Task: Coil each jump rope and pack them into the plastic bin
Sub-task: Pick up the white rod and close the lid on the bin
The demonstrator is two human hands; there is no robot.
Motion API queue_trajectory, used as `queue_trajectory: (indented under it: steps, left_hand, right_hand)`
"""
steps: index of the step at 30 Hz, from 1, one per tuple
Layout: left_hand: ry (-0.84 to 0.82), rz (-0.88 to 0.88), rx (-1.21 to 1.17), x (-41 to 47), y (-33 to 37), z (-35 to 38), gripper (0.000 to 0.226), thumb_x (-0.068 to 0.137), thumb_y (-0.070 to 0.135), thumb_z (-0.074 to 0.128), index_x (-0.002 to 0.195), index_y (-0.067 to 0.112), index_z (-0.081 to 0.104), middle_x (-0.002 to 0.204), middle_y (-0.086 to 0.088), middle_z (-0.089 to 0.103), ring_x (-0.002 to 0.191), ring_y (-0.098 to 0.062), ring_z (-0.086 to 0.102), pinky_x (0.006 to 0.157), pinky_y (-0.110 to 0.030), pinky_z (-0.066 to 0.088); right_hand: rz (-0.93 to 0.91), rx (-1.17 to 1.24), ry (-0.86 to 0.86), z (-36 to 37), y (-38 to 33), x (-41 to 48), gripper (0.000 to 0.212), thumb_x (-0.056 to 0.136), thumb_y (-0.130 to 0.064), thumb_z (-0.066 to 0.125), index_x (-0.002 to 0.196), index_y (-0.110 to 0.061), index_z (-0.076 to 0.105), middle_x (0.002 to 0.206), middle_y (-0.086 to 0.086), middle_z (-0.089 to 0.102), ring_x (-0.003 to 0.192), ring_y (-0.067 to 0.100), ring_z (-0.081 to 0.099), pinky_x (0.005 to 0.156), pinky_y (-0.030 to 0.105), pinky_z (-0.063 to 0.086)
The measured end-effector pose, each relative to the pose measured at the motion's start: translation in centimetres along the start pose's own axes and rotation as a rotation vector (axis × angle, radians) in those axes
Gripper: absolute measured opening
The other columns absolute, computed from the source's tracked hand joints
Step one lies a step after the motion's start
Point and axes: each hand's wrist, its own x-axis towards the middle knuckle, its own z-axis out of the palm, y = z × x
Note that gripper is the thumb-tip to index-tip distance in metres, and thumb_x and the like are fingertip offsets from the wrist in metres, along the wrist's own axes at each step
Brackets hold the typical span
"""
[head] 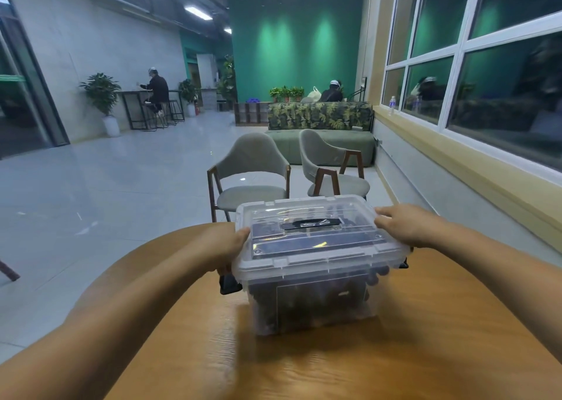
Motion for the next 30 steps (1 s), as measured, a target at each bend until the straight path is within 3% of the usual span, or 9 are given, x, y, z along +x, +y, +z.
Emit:
queue_trajectory:
  steps: [3,6,8,10,16,21,25,27,30]
  left_hand:
    - [-0.009,-0.008,0.062,0.6,0.4,-0.1,0.05,0.109,0.056,0.034,0.124,0.016,0.06,0.1,-0.006,0.071,0.075,-0.02,0.071,0.056,-0.023,0.053]
    - [-0.005,0.025,0.165,0.7,0.7,-0.1,0.039,0.111,0.044,0.04,0.131,0.016,0.058,0.112,-0.007,0.069,0.097,-0.024,0.071,0.082,-0.031,0.061]
    - [0.016,0.02,0.142,0.7,0.9,0.0,0.043,0.111,0.046,0.037,0.131,0.014,0.06,0.119,-0.008,0.068,0.105,-0.025,0.069,0.094,-0.034,0.058]
    - [0.025,-0.018,0.008,0.8,0.8,0.2,0.047,0.111,0.049,0.036,0.131,0.014,0.06,0.12,-0.009,0.068,0.102,-0.026,0.068,0.092,-0.035,0.058]
    - [-0.017,-0.107,-0.422,1.2,-0.7,1.8,0.045,0.107,0.056,0.043,0.128,0.018,0.056,0.107,-0.008,0.069,0.091,-0.026,0.071,0.088,-0.041,0.062]
    - [-0.052,-0.15,-0.506,1.0,-0.8,1.6,0.044,0.106,0.054,0.046,0.129,0.017,0.055,0.111,-0.011,0.07,0.093,-0.029,0.073,0.085,-0.041,0.063]
    - [-0.011,-0.14,-0.328,2.3,1.0,1.3,0.054,0.109,0.044,0.045,0.158,0.023,0.033,0.132,-0.012,0.059,0.112,-0.031,0.064,0.099,-0.045,0.055]
    - [-0.009,-0.006,-0.168,3.1,1.6,1.5,0.064,0.112,0.037,0.039,0.166,0.033,0.005,0.157,-0.014,0.041,0.135,-0.037,0.052,0.111,-0.051,0.045]
    - [0.063,0.137,0.001,3.9,1.4,1.6,0.063,0.113,0.033,0.038,0.167,0.026,0.006,0.174,-0.005,0.011,0.155,-0.036,0.027,0.125,-0.051,0.027]
  right_hand:
    - [-0.013,-0.024,-0.008,0.7,0.5,0.2,0.044,0.113,-0.041,0.038,0.15,-0.027,0.056,0.126,0.009,0.068,0.089,0.019,0.068,0.055,0.024,0.051]
    - [-0.028,0.025,0.008,1.2,0.7,0.2,0.047,0.113,-0.041,0.038,0.156,-0.03,0.052,0.141,0.01,0.066,0.102,0.022,0.064,0.077,0.032,0.054]
    - [-0.017,0.075,0.017,1.4,0.6,0.1,0.043,0.115,-0.038,0.038,0.153,-0.029,0.053,0.128,0.011,0.066,0.09,0.022,0.067,0.065,0.029,0.054]
    - [0.0,0.134,0.026,1.8,0.6,0.4,0.045,0.115,-0.037,0.038,0.158,-0.031,0.048,0.128,0.011,0.064,0.085,0.026,0.069,0.055,0.029,0.054]
    - [-0.002,0.185,0.054,2.6,0.4,1.1,0.043,0.115,-0.034,0.037,0.154,-0.029,0.055,0.123,0.011,0.07,0.089,0.027,0.072,0.068,0.033,0.062]
    - [-0.003,0.22,0.059,2.8,0.9,0.9,0.035,0.114,-0.031,0.038,0.138,-0.029,0.064,0.111,0.008,0.07,0.084,0.024,0.071,0.057,0.029,0.053]
    - [0.021,-0.047,0.067,2.9,0.1,0.6,0.028,0.113,-0.026,0.04,0.128,-0.015,0.062,0.119,0.011,0.068,0.099,0.025,0.065,0.072,0.032,0.05]
    - [0.005,-0.174,0.06,3.1,-0.2,0.5,0.032,0.114,-0.024,0.042,0.139,-0.009,0.056,0.132,0.012,0.06,0.113,0.027,0.061,0.09,0.034,0.054]
    - [-0.044,-0.176,0.084,3.4,0.3,1.3,0.051,0.114,-0.029,0.043,0.161,-0.01,0.036,0.162,0.013,0.038,0.139,0.031,0.047,0.115,0.044,0.046]
